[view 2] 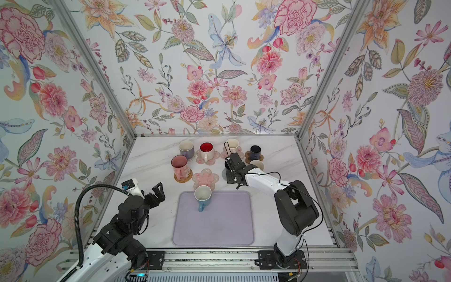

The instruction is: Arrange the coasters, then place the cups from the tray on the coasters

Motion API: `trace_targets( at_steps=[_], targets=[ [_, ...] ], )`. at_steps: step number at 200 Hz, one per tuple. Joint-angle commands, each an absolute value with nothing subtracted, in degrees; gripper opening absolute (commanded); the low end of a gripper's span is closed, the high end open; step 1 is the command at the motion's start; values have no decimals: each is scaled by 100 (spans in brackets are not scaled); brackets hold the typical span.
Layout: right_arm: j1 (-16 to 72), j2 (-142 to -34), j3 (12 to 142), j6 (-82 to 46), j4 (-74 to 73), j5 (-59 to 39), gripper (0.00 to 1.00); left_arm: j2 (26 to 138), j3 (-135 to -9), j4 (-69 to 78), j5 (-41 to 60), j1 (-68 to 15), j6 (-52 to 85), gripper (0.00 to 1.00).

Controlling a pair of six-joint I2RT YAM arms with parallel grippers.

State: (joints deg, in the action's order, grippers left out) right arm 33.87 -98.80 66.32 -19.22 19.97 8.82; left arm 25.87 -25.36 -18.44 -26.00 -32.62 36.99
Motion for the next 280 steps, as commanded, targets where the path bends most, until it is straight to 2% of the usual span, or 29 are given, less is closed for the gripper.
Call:
trace_targets(
  at_steps=[1, 151, 160, 182, 211, 226, 247, 259, 280],
  targets=[
    [3339, -9936, 6885, -1828, 1503, 887, 0, 2567, -2565, -1995, -2714, -3204, 3762, 99],
    [3322, -10168, 6780, -1881, 1399, 842, 0, 2588, -2594, -2004, -2716, -3212, 3764, 99],
    [3327, -10148, 6764, -1894, 1402, 841, 2, 2589, -2609, -2004, -2716, -3208, 3762, 99],
    [3322, -10070, 6724, -1918, 1379, 827, 15, 2592, -2615, -2004, -2716, -3209, 3755, 99],
    [3336, -9868, 6647, -1925, 1312, 842, 43, 2588, -2612, -2003, -2724, -3206, 3753, 99],
    [3335, -9719, 6648, -1950, 1325, 851, 53, 2586, -2619, -2014, -2723, -3203, 3761, 99],
    [3335, -9402, 6601, -1967, 1288, 871, 66, 2589, -2593, -2005, -2729, -3202, 3772, 99],
    [3334, -9172, 6583, -1963, 1284, 894, 78, 2601, -2564, -2000, -2731, -3199, 3793, 99],
    [3319, -8672, 6451, -1917, 1285, 889, 93, 2649, -2501, -1905, -2692, -3191, 3830, 99]
  ],
)
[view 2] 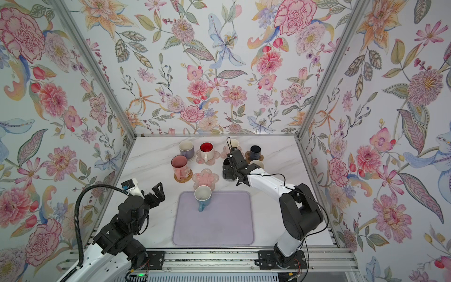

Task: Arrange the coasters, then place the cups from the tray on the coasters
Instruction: 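Lower the black mug onto the grey knit coaster and open the right gripper, then move the left gripper over the blue floral mug while the right gripper withdraws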

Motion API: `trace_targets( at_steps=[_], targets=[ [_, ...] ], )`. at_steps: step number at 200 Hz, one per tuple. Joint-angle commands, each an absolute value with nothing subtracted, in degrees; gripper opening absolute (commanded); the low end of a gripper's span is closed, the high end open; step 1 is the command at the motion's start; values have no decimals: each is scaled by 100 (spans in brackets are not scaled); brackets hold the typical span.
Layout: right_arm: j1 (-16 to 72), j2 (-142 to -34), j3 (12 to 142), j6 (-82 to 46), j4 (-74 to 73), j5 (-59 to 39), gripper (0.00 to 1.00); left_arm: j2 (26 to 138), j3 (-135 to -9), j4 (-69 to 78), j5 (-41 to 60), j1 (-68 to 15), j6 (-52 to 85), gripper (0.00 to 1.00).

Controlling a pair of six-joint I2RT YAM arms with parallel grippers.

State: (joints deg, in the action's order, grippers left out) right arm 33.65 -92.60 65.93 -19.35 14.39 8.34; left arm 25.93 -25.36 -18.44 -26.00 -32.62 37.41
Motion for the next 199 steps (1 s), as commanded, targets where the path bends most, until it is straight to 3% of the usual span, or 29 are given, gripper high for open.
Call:
trace_targets(
  at_steps=[1, 15, 80, 142, 174, 199],
  targets=[
    [3321, -8647, 6438, -1912, 1284, 893, 93, 2652, -2503, -1902, -2691, -3200, 3831, 99],
    [3318, -8248, 6234, -1785, 1259, 1001, 99, 2711, -2476, -1827, -2655, -3190, 3839, 99],
    [2977, -6472, 4769, -1950, 555, 1301, 99, 2986, -2505, -1691, -2447, -3182, 3823, 99],
    [2787, -6522, 4796, -2142, 502, 1213, 99, 3222, -2560, -1674, -2029, -3182, 3725, 99],
    [2760, -6492, 4874, -2125, 718, 1269, 99, 3458, -2789, -2088, -1195, -3207, 3763, 97],
    [2742, -6414, 4651, -2149, 468, 1214, 99, 3630, -2803, -2122, -1034, -3671, 4011, 95]
  ],
)
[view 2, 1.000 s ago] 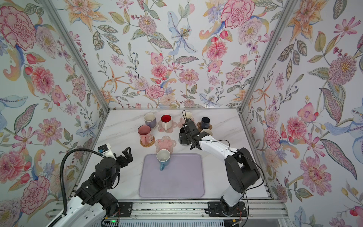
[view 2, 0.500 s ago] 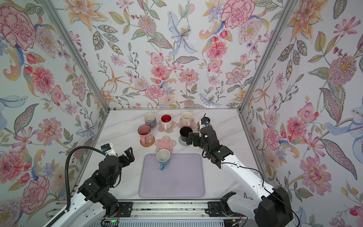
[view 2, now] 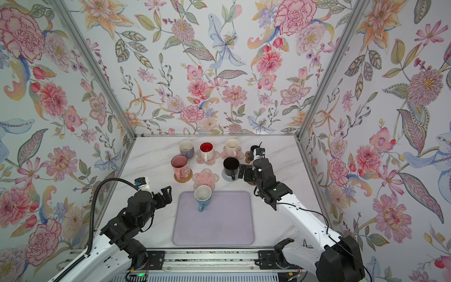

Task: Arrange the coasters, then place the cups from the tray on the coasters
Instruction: 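Move the left gripper over the blue floral mug while the right gripper withdraws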

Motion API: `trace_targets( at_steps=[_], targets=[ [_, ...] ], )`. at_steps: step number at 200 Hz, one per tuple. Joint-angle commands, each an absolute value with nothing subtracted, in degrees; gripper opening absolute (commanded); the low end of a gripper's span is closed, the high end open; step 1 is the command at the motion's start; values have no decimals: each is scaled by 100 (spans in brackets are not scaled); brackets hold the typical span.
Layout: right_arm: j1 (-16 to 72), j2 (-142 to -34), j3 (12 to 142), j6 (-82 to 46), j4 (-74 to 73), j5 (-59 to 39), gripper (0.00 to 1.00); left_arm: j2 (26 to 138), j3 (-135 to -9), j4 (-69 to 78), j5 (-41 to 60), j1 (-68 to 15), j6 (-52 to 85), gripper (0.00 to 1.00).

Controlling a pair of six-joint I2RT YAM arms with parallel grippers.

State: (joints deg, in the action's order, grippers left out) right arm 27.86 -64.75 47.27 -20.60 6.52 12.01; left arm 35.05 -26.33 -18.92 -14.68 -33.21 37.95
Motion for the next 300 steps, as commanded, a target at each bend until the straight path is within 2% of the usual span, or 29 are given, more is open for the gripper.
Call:
trace_targets(
  at_steps=[1, 45, 130, 178, 229, 275, 300],
  targets=[
    [2738, -6415, 4650, -2156, 467, 1213, 99, 3639, -2803, -2120, -1049, -3703, 4027, 95],
    [2710, -6481, 4676, -2149, 520, 1213, 99, 4001, -3218, -2348, -1790, -5176, 4425, 95],
    [2676, -6557, 4722, -2197, 567, 1152, 99, 5283, -3435, -2081, -1904, -6624, 5045, 96],
    [2656, -6571, 4748, -2197, 554, 1103, 99, 6183, -3663, -1980, -1797, -6677, 4818, 93],
    [2646, -6565, 4792, -2188, 562, 1072, 99, 7206, -4148, -1878, -1515, -6525, 4582, 80],
    [2628, -6565, 4781, -2171, 567, 1035, 99, 7554, -4258, -1911, -1173, -6150, 4448, 69],
    [2610, -6565, 4781, -2171, 563, 1007, 99, 7618, -4273, -1969, -1181, -6053, 4417, 59]
  ],
)
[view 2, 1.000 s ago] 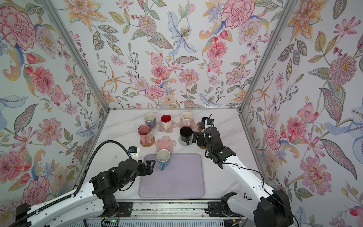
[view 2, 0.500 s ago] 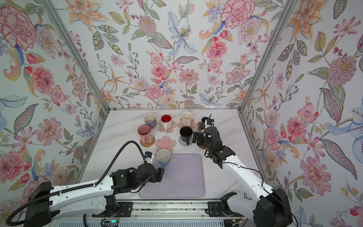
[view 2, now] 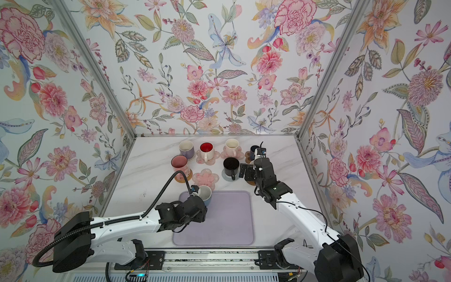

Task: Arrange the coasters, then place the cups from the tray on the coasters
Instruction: 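Move the left gripper over the blue floral mug while the right gripper withdraws, then close the left gripper on the blue floral mug's rim, then lift the blue floral mug with the left gripper and carry it farther from the robot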

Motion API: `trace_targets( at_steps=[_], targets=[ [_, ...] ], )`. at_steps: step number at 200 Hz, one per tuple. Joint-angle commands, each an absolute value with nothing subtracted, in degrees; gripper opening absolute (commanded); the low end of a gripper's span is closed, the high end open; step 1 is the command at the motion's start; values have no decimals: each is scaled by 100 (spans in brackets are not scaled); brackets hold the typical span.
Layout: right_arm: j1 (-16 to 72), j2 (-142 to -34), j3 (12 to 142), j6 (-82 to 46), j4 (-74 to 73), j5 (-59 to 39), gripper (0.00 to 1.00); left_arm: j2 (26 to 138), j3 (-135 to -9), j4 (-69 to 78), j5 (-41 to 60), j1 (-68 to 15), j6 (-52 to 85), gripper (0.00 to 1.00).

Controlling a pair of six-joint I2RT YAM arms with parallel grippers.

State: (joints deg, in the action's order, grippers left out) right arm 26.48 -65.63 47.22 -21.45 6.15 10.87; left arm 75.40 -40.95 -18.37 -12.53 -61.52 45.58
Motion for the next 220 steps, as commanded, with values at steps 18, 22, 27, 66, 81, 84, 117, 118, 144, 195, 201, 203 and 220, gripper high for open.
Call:
trace_targets(
  at_steps=[18, 22, 27, 66, 81, 84, 117, 118, 144, 195, 201, 203, 220],
  targets=[
    [2602, -6577, 4764, -2171, 555, 996, 99, 7675, -4306, -1969, -1156, -5987, 4349, 56],
    [2602, -6590, 4766, -2170, 554, 988, 99, 7700, -4321, -1969, -1151, -5985, 4336, 55],
    [2599, -6594, 4765, -2166, 554, 979, 99, 7720, -4332, -1961, -1145, -5972, 4318, 54],
    [2591, -6587, 4757, -2167, 546, 959, 99, 8033, -4503, -1949, -1019, -5924, 4229, 51],
    [2579, -6567, 4738, -2165, 545, 959, 99, 8132, -4548, -1944, -1011, -5917, 4228, 49],
    [2576, -6566, 4735, -2164, 546, 958, 99, 8146, -4552, -1947, -1009, -5915, 4228, 48],
    [2550, -6524, 4687, -2170, 559, 949, 99, 8187, -4616, -2052, -1101, -5906, 4228, 26],
    [2550, -6523, 4690, -2166, 561, 949, 99, 8185, -4620, -2054, -1109, -5906, 4228, 25],
    [2531, -6493, 4635, -2166, 563, 953, 99, 8065, -4632, -2190, -1246, -5905, 4243, 9],
    [2487, -6457, 4627, -2165, 562, 933, 99, 7625, -4746, -2432, -1612, -5906, 4150, 0],
    [2485, -6447, 4625, -2158, 571, 929, 99, 7559, -4799, -2514, -1692, -5906, 4113, 0],
    [2480, -6437, 4624, -2161, 571, 924, 99, 7548, -4812, -2544, -1724, -5906, 4107, 0],
    [2472, -6401, 4616, -2151, 589, 934, 99, 7430, -5000, -2751, -1883, -5823, 3936, 0]
  ],
)
